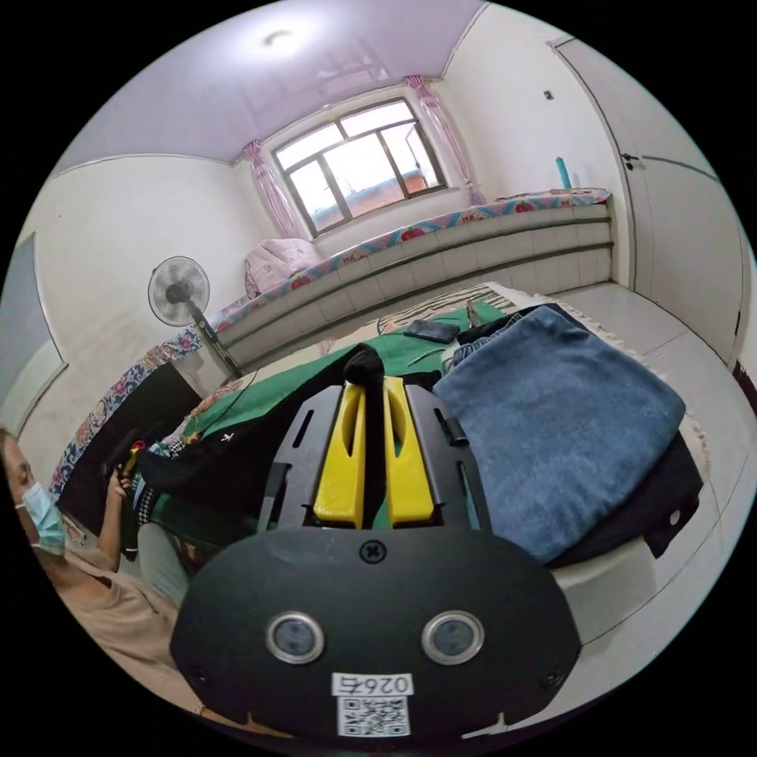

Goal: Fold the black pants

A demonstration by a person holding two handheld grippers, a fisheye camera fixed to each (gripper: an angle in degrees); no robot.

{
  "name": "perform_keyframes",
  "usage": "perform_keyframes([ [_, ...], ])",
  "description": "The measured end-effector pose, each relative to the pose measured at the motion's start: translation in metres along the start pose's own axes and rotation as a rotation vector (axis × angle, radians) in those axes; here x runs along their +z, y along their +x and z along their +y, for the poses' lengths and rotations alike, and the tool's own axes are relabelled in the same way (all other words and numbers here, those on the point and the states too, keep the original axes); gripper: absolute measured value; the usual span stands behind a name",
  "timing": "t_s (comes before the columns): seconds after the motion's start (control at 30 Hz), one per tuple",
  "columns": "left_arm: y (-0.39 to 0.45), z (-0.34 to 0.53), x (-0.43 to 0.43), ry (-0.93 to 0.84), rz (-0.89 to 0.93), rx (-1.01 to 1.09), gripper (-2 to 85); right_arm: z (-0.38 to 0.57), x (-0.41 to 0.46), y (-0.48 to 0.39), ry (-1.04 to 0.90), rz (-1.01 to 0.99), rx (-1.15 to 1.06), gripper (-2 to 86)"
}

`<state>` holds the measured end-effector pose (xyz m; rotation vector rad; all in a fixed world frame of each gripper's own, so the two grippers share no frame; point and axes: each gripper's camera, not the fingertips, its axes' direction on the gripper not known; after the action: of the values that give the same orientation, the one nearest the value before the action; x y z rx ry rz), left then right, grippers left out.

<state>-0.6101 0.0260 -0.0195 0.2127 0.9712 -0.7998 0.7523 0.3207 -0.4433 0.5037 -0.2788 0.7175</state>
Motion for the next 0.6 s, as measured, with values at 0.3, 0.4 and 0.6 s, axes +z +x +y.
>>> perform_keyframes([
  [0.3, 0.017, -0.063, 0.171, -0.100, -0.370, -0.079, -0.6, -0.130, 0.229, 0.004, -0.410, 0.254, -0.015, -0.6],
  [0.4, 0.024, -0.066, 0.228, -0.134, -0.489, -0.094, -0.2, -0.140, 0.312, 0.007, -0.554, 0.419, -0.052, 0.6],
  [0.6, 0.078, -0.049, 0.287, -0.360, -0.467, 0.106, 6.0, -0.133, 0.365, 0.013, -0.639, 0.703, -0.183, 8.3],
])
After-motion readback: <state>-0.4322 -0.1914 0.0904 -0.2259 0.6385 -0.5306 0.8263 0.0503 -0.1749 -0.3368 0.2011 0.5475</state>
